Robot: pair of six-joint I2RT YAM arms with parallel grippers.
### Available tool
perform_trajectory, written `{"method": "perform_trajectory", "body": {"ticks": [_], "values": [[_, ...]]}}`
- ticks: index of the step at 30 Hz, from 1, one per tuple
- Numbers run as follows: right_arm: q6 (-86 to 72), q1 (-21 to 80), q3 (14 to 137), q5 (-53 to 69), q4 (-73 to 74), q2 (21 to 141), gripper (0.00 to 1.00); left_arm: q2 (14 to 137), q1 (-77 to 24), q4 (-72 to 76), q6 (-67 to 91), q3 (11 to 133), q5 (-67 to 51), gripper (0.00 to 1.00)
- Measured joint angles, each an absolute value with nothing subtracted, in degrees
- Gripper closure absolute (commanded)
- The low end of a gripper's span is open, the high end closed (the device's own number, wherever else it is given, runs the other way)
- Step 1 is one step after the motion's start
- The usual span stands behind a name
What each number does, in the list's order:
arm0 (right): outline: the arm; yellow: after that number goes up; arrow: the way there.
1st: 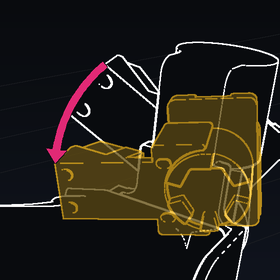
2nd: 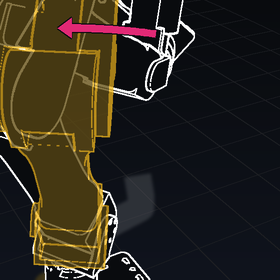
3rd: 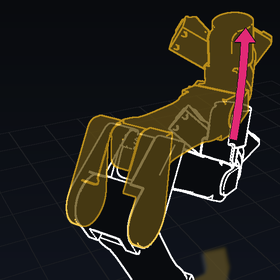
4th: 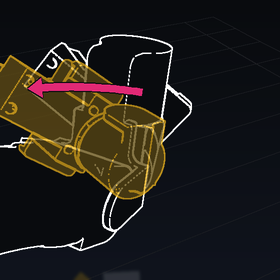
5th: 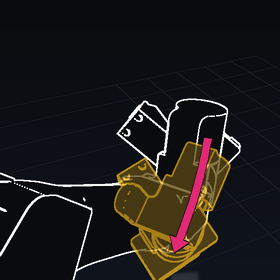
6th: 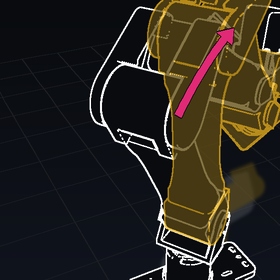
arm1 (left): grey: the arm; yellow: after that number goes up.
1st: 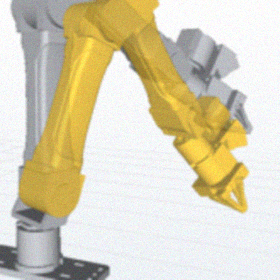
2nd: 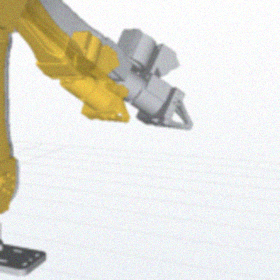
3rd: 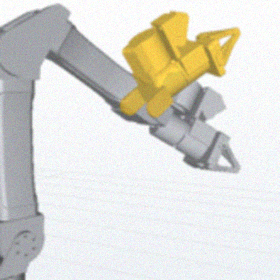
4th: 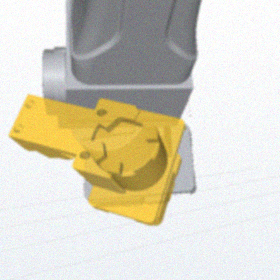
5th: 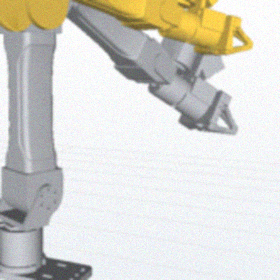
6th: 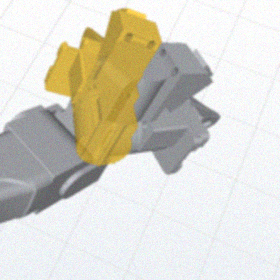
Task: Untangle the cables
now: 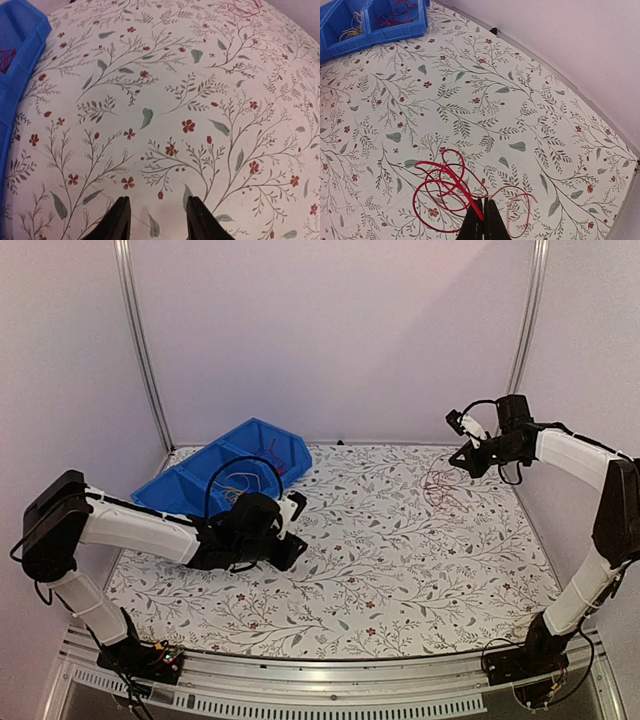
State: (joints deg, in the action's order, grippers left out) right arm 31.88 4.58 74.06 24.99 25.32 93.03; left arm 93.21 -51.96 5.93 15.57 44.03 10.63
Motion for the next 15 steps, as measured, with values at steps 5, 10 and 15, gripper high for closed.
{"method": "perform_trajectory", "body": {"ticks": [5, 10, 15], "values": [[33.3, 11.3, 74.7, 27.6, 28.9, 93.0, 1.00, 93.8, -55.8, 16.4, 11.0, 49.6, 9.0, 0.55], [33.9, 18.0, 75.0, 27.9, 31.1, 93.0, 1.00, 98.2, -57.5, 25.5, 8.4, 59.8, 7.1, 0.51], [33.3, 23.5, 75.2, 30.5, 32.7, 93.1, 1.00, 105.2, -58.7, 33.4, 6.6, 66.4, 6.2, 0.48]]}}
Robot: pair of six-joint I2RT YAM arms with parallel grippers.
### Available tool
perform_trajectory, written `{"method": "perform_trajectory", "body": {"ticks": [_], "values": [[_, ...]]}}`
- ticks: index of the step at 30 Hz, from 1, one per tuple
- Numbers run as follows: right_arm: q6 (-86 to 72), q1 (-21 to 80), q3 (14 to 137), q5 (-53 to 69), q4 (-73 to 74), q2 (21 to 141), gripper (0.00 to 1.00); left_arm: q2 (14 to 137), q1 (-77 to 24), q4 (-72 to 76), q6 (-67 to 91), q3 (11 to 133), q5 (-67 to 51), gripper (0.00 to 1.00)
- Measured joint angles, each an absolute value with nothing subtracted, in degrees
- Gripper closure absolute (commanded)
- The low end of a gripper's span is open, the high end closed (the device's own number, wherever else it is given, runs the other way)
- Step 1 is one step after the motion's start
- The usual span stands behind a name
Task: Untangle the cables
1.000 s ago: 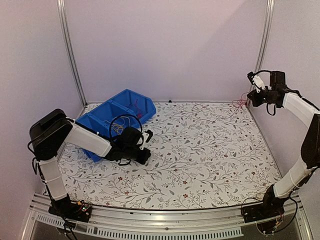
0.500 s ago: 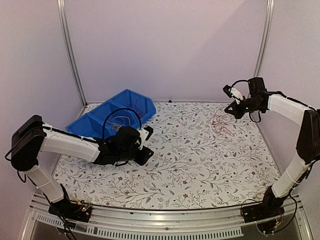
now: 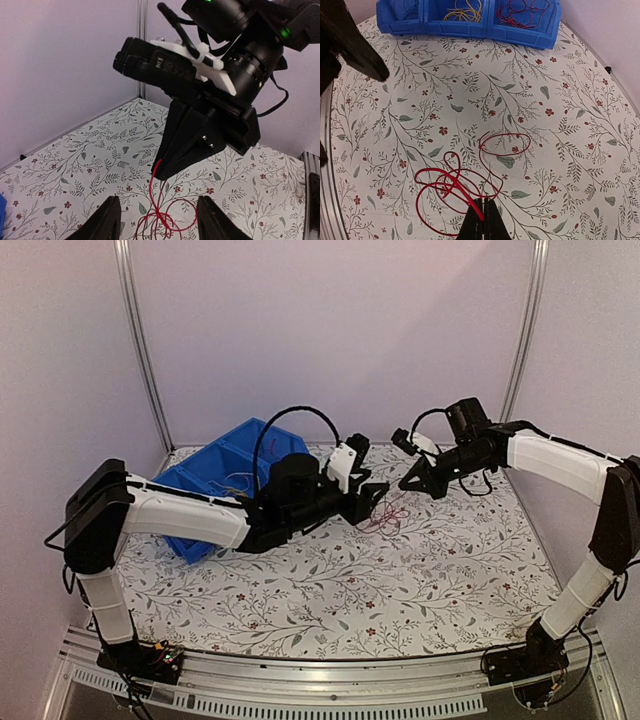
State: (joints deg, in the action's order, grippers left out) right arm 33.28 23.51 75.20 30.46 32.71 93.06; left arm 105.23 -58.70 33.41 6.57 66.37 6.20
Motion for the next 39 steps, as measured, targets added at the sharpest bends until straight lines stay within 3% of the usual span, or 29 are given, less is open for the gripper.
{"method": "perform_trajectory", "body": {"ticks": [5, 12, 16, 21, 24, 26, 37, 39], "values": [[31.7, 24.4, 77.4, 33.5, 33.8, 94.1, 1.00, 113.5, -60.0, 34.3, 6.0, 72.1, 6.5, 0.56], [30.6, 24.7, 77.6, 36.2, 34.6, 94.3, 1.00, 117.5, -60.3, 33.4, 7.4, 74.1, 12.1, 0.80], [30.5, 24.8, 77.6, 37.1, 34.7, 94.3, 1.00, 117.8, -60.3, 33.5, 8.3, 74.7, 14.4, 1.00], [30.5, 24.8, 77.6, 37.0, 34.6, 94.3, 0.97, 117.8, -59.8, 33.7, 9.7, 74.9, 16.3, 1.00], [28.9, 25.0, 76.4, 34.2, 30.7, 94.0, 0.81, 117.8, -59.6, 34.1, 10.4, 74.9, 13.8, 1.00], [27.4, 25.0, 75.4, 32.4, 27.9, 93.8, 0.77, 117.7, -59.6, 34.3, 11.0, 74.9, 11.2, 1.00], [22.6, 25.1, 79.5, 39.9, 22.0, 97.6, 0.74, 116.5, -59.9, 34.0, 12.4, 76.1, 5.5, 1.00], [21.6, 25.1, 79.5, 41.9, 21.7, 99.2, 0.69, 115.6, -60.0, 33.9, 12.4, 76.1, 5.3, 1.00]]}}
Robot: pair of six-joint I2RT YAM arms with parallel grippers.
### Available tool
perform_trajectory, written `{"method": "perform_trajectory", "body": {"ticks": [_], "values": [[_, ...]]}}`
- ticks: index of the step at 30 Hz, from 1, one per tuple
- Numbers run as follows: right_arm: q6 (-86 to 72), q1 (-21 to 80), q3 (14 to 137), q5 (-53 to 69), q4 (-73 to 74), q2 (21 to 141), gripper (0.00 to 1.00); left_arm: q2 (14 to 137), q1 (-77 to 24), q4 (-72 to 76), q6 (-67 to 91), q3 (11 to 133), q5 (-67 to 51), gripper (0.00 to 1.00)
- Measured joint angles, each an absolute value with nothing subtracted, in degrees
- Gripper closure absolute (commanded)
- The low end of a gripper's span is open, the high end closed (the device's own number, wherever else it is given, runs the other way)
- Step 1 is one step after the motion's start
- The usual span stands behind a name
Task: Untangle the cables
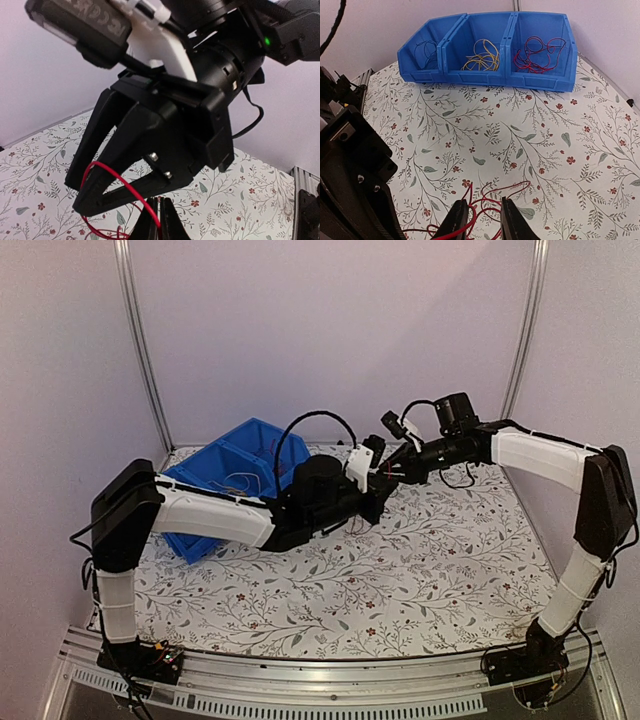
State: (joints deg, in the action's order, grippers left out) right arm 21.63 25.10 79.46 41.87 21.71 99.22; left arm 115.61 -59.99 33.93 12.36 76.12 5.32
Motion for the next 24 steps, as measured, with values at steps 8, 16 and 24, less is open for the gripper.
{"method": "perform_trajectory", "body": {"ticks": [8, 16, 24], "values": [[19.2, 25.1, 79.2, 50.8, 20.2, 101.3, 0.56, 113.1, -60.2, 33.8, 12.4, 76.1, 4.8, 1.00], [14.4, 25.1, 78.8, 50.5, 16.4, 102.8, 0.84, 112.8, -60.9, 32.4, 12.5, 76.2, 3.0, 1.00], [9.7, 21.5, 76.6, 35.1, 11.7, 105.2, 0.75, 104.4, -68.3, 28.4, 7.7, 77.1, 3.3, 1.00]]}}
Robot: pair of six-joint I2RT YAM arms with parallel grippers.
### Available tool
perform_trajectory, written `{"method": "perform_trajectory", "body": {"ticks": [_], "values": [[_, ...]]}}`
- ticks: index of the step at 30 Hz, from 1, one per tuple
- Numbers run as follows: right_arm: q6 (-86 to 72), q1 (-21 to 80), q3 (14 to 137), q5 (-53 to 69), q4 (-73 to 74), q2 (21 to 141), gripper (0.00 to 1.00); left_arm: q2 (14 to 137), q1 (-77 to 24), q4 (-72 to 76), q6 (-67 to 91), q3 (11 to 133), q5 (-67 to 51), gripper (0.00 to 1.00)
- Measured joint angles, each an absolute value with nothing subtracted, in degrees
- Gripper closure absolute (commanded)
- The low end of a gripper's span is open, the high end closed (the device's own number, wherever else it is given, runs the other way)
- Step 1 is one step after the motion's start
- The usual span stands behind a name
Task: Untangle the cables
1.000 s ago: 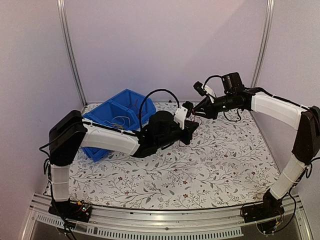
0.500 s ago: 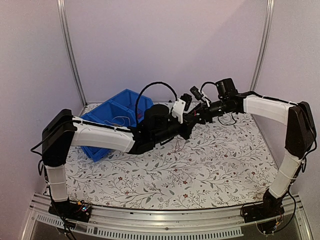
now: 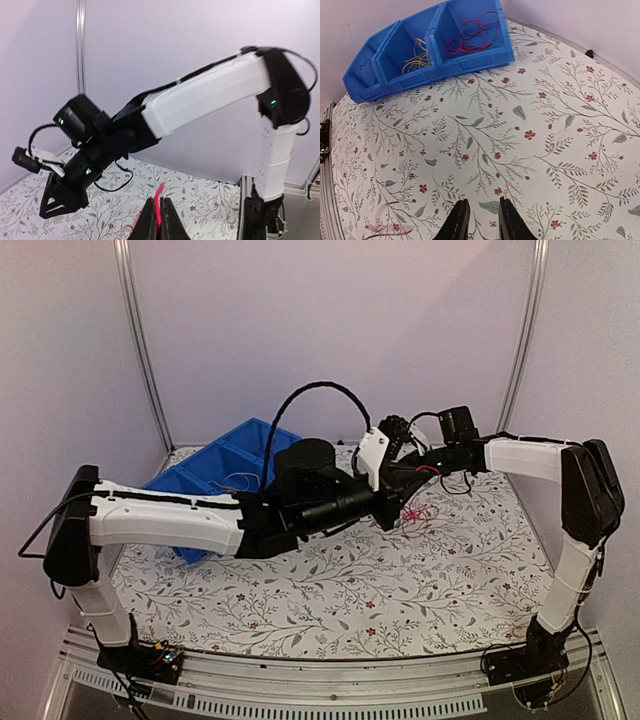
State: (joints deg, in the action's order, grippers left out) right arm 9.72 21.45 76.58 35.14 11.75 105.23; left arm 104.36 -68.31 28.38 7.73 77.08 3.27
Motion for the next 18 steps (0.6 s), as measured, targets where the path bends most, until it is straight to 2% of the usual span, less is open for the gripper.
{"method": "perform_trajectory", "body": {"ticks": [5, 9, 12, 18], "values": [[8.5, 12.3, 75.2, 32.1, 10.8, 110.0, 0.80, 95.1, -72.8, 29.0, 3.7, 78.2, 4.8, 1.00], [7.9, 6.7, 73.5, 31.8, 10.8, 111.4, 0.79, 90.4, -72.8, 29.8, 0.8, 78.6, 7.2, 1.00], [8.2, 4.7, 73.3, 33.8, 10.9, 111.4, 0.74, 89.2, -72.7, 29.7, -1.3, 78.6, 9.4, 1.00], [11.2, 5.0, 72.9, 46.7, 13.4, 109.3, 0.53, 89.5, -72.5, 28.6, -3.1, 77.1, 11.6, 1.00]]}}
